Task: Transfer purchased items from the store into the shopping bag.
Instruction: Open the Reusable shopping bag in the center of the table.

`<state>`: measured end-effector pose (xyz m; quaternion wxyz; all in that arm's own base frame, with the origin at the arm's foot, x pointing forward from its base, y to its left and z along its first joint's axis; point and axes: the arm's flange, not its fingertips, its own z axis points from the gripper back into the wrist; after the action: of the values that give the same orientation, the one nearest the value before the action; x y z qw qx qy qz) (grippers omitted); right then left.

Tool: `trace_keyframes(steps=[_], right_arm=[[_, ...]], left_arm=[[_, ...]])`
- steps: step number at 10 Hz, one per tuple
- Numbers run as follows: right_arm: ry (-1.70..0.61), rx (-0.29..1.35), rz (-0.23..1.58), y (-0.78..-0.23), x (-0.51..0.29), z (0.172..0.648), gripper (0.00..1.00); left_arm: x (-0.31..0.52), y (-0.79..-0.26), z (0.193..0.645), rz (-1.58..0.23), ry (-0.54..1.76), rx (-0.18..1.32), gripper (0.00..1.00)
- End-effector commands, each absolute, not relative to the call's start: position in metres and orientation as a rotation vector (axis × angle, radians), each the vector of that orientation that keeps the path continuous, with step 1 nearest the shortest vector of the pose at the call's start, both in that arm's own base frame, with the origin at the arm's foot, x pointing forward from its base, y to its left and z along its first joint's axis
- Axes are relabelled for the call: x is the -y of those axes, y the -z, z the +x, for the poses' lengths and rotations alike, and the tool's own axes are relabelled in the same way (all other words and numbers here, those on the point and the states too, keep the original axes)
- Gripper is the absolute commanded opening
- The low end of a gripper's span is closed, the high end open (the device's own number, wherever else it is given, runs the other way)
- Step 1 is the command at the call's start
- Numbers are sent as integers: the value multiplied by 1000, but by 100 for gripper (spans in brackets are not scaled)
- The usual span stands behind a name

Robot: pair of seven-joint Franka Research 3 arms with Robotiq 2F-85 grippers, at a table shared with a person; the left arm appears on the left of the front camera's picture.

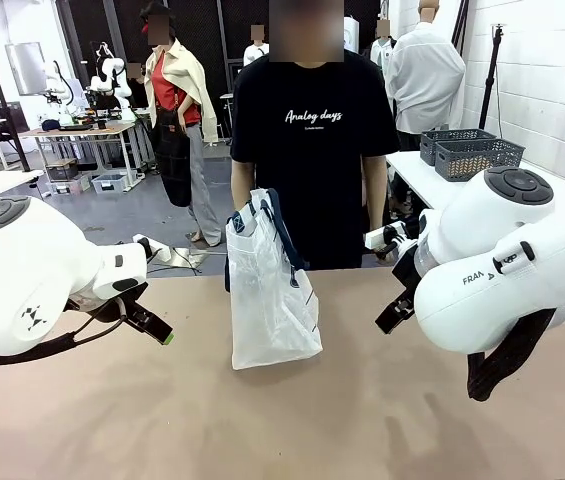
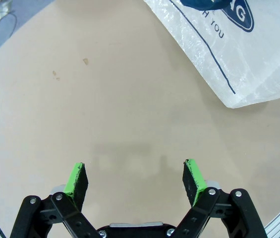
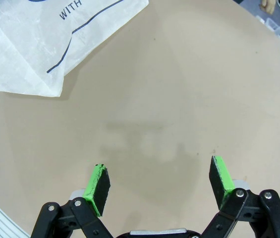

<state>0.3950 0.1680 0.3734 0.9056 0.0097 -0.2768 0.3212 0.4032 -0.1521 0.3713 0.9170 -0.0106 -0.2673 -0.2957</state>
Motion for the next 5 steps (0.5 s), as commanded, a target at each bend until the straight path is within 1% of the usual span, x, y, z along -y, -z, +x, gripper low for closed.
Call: trace_keyframes(steps=[1,5], right_arm=[[-663,572,21,-373,-168,395,100],[-663,572,21,-373,-168,395,100]], left_arm=[[151,-371,403,-22,606,550,100],[151,-371,403,-22,606,550,100]])
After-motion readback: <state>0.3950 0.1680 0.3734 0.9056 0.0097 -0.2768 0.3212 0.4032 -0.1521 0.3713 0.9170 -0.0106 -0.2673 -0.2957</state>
